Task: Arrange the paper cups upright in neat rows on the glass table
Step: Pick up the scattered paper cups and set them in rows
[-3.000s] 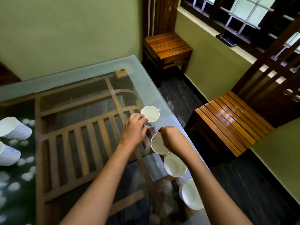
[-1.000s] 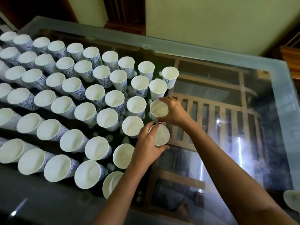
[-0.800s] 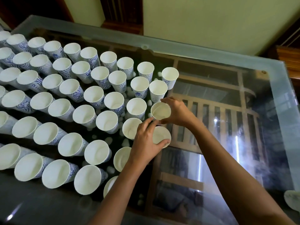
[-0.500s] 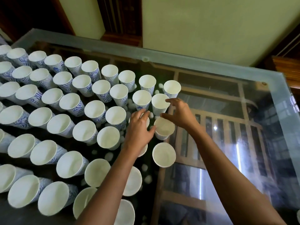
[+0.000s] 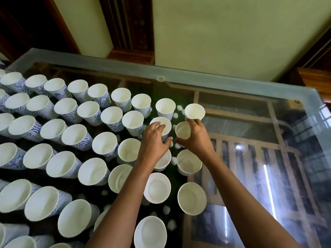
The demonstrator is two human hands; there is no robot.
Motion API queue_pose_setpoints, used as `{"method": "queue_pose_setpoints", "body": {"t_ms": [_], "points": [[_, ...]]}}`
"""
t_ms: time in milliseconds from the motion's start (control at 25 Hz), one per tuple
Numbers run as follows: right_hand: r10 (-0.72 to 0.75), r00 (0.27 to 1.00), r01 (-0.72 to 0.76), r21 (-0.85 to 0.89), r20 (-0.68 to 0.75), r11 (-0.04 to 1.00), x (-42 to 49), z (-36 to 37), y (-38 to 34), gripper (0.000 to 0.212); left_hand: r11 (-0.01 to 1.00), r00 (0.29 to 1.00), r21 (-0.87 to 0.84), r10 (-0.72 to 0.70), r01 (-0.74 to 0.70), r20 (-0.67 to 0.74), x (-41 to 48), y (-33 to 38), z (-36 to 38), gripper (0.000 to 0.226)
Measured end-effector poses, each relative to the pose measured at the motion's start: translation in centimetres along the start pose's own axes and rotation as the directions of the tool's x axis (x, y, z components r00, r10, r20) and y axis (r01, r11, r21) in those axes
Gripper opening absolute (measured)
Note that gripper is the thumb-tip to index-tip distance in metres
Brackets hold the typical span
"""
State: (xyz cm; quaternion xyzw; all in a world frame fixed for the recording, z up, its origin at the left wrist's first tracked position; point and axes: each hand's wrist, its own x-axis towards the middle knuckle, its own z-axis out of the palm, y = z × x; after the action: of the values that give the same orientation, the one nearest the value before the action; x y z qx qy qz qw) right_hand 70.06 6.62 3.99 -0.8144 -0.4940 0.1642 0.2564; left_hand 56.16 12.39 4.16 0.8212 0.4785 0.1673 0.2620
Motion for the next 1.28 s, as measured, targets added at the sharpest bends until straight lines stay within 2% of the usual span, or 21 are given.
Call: {"method": "queue_pose_setpoints", "body": {"t_ms": [240,360,440,600,840,1000,1120,1280], "points": [[0.025,0.999,-0.025,0.028,0.025,0.999,-1.9,-1.6,0.0,0.091,0.999,0.999,0.001,0.049,-0.049,-0.003,-0.9,-0.1,-0.5,0.047],[0.023,0.999,-0.021,0.04,-0.034,0.999,-4.9,-2.8,0.6,0.086,0.996,0.994,-0.032,0.079,-0.081,-0.082,-3.1,-0.4,-1.1,0.044],[-0.001,1.0,0.001,0.015,0.02,1.0,-7.3,-2.9,1.0,0.084,0.996,0.99,-0.043,0.072,-0.078,-0.123,-5.1,-0.7,-1.0,0.042],[0.012,0.994,-0.014,0.013,0.106,1.0,-9.2,-2.1,0.7,0.084,1.0,0.997,-0.027,0.009,-0.011,-0.077,-7.5,-1.0,-0.5,0.051],[-0.012,0.996,0.009,0.028,0.084,1.0,-10.3,-2.0,0.1,0.083,0.999,0.999,-0.035,0.019,-0.02,-0.026,-8.5,-0.8,-1.3,0.05],[-0.055,0.998,0.055,0.007,0.009,0.998,-12.8,-3.0,-0.1,0.082,0.996,0.997,-0.057,0.065,-0.067,-0.046,-11.1,-0.6,-1.7,0.046],[-0.049,0.995,0.052,-0.03,0.082,0.998,-15.9,-2.8,0.0,0.083,0.995,0.996,-0.071,0.064,-0.069,-0.064,-13.6,-1.0,-1.5,0.047],[-0.036,0.983,0.044,-0.041,0.178,0.998,-17.5,-1.5,-0.3,0.084,0.998,0.999,-0.041,0.047,-0.047,-0.008,-14.6,-1.5,-1.2,0.052]]}}
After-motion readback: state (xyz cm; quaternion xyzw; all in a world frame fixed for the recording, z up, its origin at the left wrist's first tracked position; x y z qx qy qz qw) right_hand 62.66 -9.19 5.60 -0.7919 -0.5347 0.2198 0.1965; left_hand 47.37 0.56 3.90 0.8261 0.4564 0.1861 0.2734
